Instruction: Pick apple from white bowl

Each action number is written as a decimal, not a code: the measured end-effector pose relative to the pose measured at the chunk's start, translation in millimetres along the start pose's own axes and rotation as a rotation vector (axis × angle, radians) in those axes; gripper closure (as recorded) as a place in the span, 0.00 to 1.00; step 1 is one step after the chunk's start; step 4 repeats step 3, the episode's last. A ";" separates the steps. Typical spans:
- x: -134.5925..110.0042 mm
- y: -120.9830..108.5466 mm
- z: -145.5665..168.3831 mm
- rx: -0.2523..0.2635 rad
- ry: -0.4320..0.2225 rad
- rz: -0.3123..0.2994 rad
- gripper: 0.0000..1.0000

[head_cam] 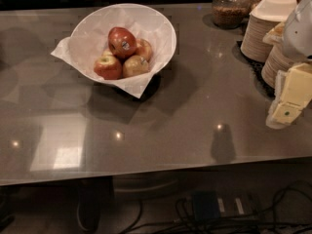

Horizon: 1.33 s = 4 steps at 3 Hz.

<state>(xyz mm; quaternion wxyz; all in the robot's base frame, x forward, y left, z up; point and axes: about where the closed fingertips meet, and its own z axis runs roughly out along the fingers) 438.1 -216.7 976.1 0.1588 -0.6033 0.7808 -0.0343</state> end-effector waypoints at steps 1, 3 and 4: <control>-0.1 -0.1 -0.2 0.000 0.000 0.000 0.00; -5.6 -6.7 -25.8 0.000 0.000 0.000 0.00; -5.6 -6.7 -25.8 0.000 0.000 0.000 0.00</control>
Offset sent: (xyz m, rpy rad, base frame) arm 0.0130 0.0042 -0.0092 0.0684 -0.0293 0.0119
